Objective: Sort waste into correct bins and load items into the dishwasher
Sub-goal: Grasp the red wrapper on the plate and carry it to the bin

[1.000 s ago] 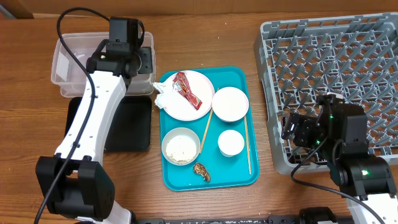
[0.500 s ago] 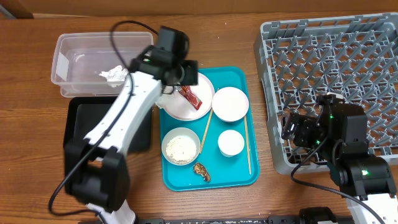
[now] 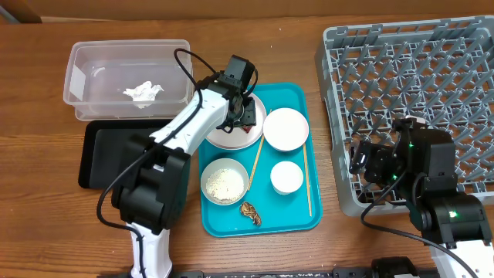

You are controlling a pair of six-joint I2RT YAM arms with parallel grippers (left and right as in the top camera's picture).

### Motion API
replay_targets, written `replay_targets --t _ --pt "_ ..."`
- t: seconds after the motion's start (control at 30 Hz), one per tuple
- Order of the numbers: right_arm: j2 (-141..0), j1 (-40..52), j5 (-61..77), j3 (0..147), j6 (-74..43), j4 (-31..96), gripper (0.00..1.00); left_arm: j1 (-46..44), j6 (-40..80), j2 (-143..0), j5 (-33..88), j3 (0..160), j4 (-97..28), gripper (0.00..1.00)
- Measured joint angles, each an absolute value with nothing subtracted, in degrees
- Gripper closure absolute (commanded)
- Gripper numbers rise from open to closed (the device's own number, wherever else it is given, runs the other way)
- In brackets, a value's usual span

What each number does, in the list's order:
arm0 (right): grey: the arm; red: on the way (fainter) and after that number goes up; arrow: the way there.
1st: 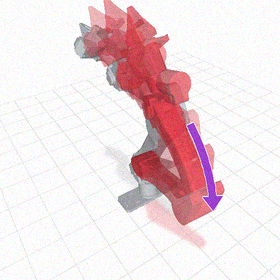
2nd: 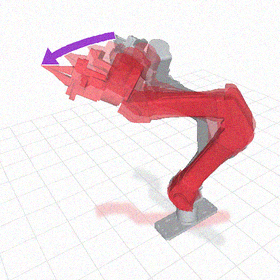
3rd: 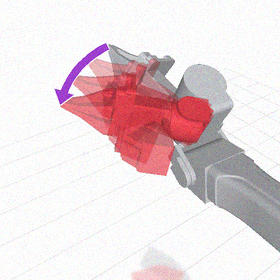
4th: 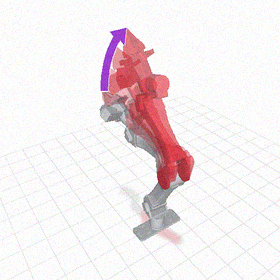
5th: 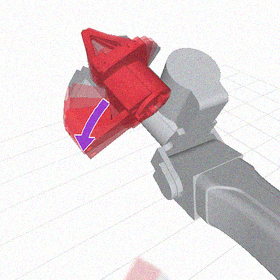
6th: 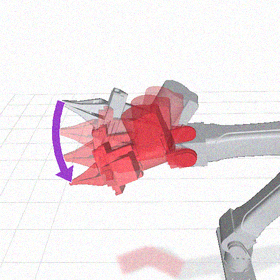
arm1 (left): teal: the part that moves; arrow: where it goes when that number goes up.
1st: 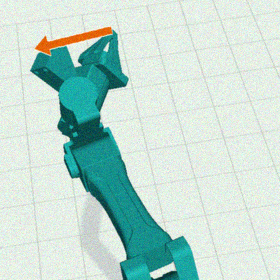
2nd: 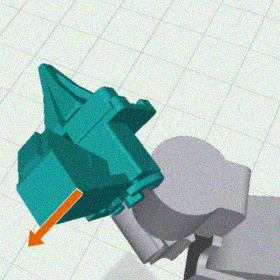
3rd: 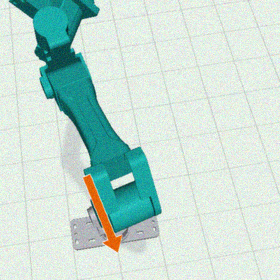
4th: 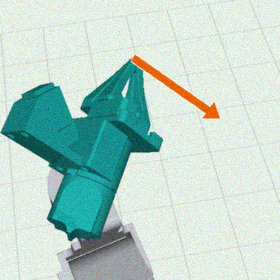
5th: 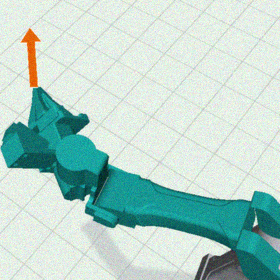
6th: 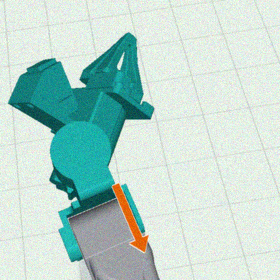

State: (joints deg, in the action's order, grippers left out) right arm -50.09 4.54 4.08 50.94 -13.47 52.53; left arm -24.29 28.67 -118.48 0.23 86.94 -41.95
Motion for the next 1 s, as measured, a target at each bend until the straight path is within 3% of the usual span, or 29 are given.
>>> replay_targets --t 0.07,0.17,0.63,1.0 --pt "-50.09 4.54 4.08 50.94 -13.5 52.58 0.0 -24.29 29.06 -119.24 -0.21 86.94 -41.98 0.55" --pt "-50.09 4.54 4.08 50.94 -13.5 52.58 0.0 -24.29 29.95 -120.31 -0.51 86.94 -42.11 0.96" --pt "-50.09 4.54 4.08 50.94 -13.47 53.58 0.0 -23.92 28.58 -118.21 -1.5 89.54 -47.0 0.96" --pt "-50.09 4.54 4.08 50.94 -13.47 53.56 0.0 -16.91 24.12 -101.06 -16.19 92.49 -46.72 0.96"
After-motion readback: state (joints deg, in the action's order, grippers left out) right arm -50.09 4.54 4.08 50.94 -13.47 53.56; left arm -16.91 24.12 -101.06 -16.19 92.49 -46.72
